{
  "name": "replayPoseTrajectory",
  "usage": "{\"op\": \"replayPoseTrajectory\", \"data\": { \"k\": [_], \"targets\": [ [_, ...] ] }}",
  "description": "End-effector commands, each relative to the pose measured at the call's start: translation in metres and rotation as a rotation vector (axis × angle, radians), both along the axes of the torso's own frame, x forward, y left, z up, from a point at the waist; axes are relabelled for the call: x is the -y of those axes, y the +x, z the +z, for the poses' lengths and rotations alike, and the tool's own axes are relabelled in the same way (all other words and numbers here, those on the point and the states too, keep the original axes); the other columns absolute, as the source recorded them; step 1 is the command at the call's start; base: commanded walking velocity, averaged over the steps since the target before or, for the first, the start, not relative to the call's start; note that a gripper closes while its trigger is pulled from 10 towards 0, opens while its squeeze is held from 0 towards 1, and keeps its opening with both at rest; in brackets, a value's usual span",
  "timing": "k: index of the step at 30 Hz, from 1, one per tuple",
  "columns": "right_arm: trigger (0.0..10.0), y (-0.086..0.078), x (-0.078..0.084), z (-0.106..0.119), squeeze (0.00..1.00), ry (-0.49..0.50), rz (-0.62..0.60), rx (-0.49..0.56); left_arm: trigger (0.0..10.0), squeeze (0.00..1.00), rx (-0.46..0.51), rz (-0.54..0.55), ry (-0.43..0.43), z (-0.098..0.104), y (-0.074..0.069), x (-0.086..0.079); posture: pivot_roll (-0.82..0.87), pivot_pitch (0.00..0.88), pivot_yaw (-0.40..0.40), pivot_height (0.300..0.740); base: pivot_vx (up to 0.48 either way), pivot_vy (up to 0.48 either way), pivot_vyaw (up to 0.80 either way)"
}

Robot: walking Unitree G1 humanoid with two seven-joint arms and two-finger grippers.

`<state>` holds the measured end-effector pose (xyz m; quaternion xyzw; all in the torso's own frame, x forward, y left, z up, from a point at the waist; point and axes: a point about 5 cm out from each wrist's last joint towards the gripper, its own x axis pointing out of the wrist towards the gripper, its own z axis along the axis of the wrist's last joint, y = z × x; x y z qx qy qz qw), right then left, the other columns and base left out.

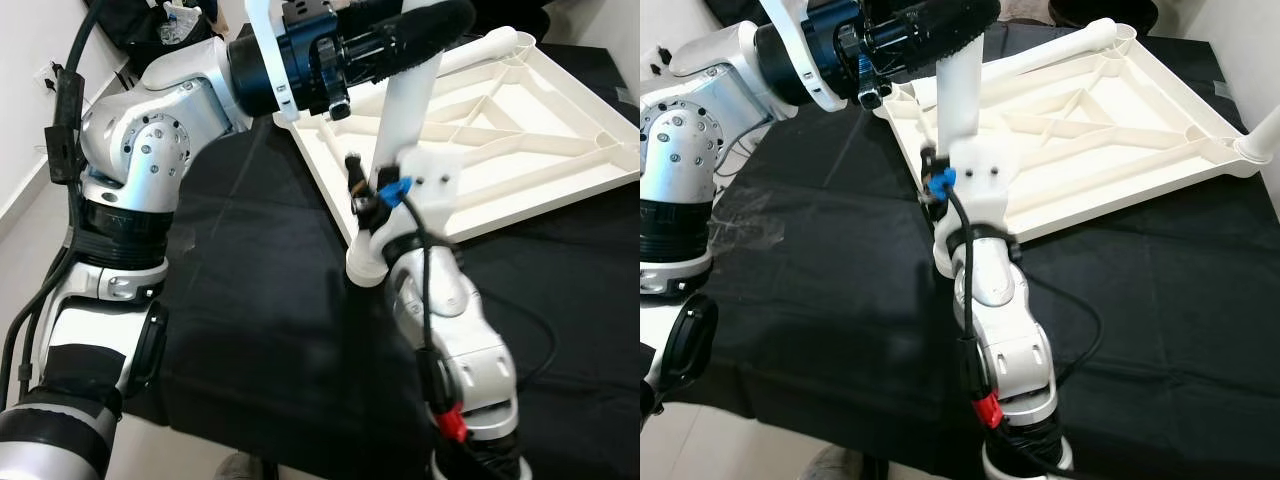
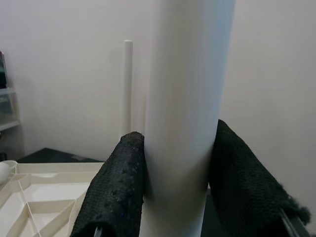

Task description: Building children table

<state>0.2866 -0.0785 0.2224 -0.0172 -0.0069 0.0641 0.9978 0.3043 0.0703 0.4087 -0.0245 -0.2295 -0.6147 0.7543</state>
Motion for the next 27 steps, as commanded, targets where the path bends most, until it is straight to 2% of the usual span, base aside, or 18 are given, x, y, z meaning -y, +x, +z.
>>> {"op": "replayPoseTrajectory", "data": {
  "k": [1,4,8,11,12,13,14,15,16,20,24,25,26,27],
  "targets": [
    [10.0,-0.001,-0.002,0.008,1.0,0.021,0.035,0.032,0.0,0.0,-0.059,0.076,0.041,-0.011,0.012,-0.006,0.04,0.243,0.027,0.74,0.0,0.0,0.0],
    [10.0,0.002,-0.002,0.016,1.0,0.033,0.116,0.095,0.0,0.0,-0.058,0.074,0.046,-0.012,0.012,-0.006,0.04,0.242,0.029,0.74,0.0,0.0,0.0],
    [10.0,0.004,-0.001,0.036,1.0,0.071,0.294,0.205,0.0,0.0,-0.055,0.071,0.046,-0.011,0.011,-0.005,0.04,0.243,0.029,0.74,0.0,0.0,0.0],
    [10.0,0.007,0.005,0.043,1.0,0.035,0.331,0.245,0.0,0.0,-0.053,0.067,0.045,-0.011,0.011,-0.004,0.04,0.242,0.03,0.74,0.0,0.0,0.0],
    [10.0,0.008,0.007,0.046,0.72,0.014,0.376,0.255,0.0,0.0,-0.053,0.064,0.046,-0.011,0.011,-0.003,0.04,0.242,0.034,0.74,0.0,0.0,0.0],
    [10.0,0.008,0.007,0.046,0.72,0.014,0.376,0.255,0.0,0.0,-0.053,0.064,0.046,-0.011,0.011,-0.003,0.04,0.242,0.034,0.74,0.0,0.0,0.0],
    [10.0,0.009,0.01,0.048,0.06,0.01,0.471,0.244,0.0,0.0,-0.054,0.06,0.045,-0.012,0.011,-0.002,0.05,0.241,0.034,0.74,0.0,0.0,0.0],
    [10.0,0.009,0.01,0.048,0.06,0.01,0.471,0.244,0.0,0.0,-0.054,0.06,0.045,-0.012,0.011,-0.002,0.05,0.241,0.034,0.74,0.0,0.0,0.0],
    [10.0,0.009,0.012,0.05,0.0,-0.013,0.551,0.239,0.0,0.0,-0.054,0.058,0.046,-0.012,0.011,-0.001,0.05,0.241,0.034,0.74,0.0,0.0,0.0],
    [10.0,0.005,0.026,0.054,0.0,-0.091,0.879,0.212,0.0,0.0,-0.055,0.049,0.046,-0.012,0.01,0.0,0.05,0.238,0.034,0.74,0.0,0.0,0.0],
    [10.0,0.007,0.031,0.057,0.0,-0.097,0.968,0.207,0.0,0.0,-0.054,0.045,0.044,-0.012,0.01,0.0,0.05,0.236,0.036,0.74,0.0,0.0,0.0],
    [9.0,0.009,0.032,0.058,0.0,-0.083,0.993,0.212,0.0,0.0,-0.054,0.044,0.044,-0.011,0.009,0.0,0.05,0.236,0.036,0.74,0.0,0.0,0.0],
    [9.0,0.009,0.032,0.058,0.0,-0.083,0.993,0.212,0.0,0.0,-0.054,0.044,0.044,-0.011,0.009,0.0,0.05,0.236,0.036,0.74,0.0,0.0,0.0],
    [0.0,0.011,0.033,0.06,0.0,-0.077,1.02,0.217,0.0,0.0,-0.054,0.043,0.043,-0.011,0.009,0.0,0.06,0.236,0.036,0.74,0.0,0.0,0.0]
  ]
}}
